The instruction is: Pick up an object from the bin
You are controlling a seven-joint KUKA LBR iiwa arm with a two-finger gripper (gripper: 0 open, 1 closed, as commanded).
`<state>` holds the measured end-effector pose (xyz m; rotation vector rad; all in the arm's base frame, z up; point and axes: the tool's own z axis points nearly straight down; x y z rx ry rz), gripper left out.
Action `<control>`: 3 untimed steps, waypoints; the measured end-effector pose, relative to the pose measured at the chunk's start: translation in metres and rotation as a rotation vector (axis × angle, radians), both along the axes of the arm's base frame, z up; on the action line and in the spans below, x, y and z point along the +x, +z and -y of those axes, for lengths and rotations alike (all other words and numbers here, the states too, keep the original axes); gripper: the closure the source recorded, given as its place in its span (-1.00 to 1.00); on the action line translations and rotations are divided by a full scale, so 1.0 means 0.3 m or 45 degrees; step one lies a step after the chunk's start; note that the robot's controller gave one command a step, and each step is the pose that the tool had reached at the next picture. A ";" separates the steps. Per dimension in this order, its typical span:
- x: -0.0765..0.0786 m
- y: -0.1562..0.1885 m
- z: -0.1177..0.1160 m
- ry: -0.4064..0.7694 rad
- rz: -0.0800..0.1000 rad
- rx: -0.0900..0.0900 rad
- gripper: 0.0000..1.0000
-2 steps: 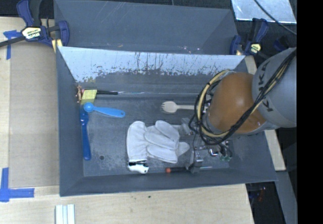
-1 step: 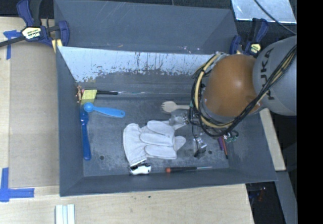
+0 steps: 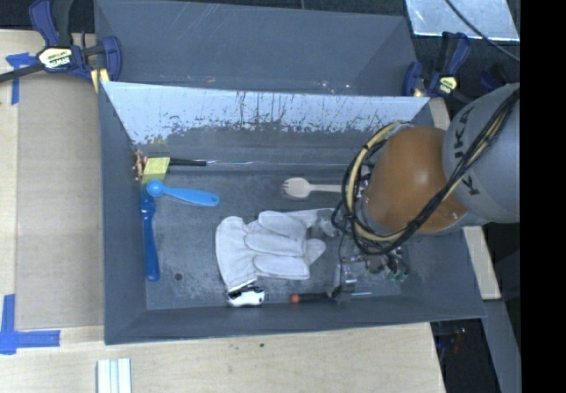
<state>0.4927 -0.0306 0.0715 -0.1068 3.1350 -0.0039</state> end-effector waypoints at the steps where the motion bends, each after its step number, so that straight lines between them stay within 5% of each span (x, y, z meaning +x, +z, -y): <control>1: 0.084 -0.002 -0.060 0.068 0.019 -0.005 -1.00; 2: 0.028 0.006 -0.011 0.019 0.014 -0.002 1.00; 3: 0.028 0.007 -0.011 0.019 0.014 -0.003 1.00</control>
Offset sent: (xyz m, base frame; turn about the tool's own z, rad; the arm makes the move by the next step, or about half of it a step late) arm 0.0059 0.0035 0.0001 -0.0131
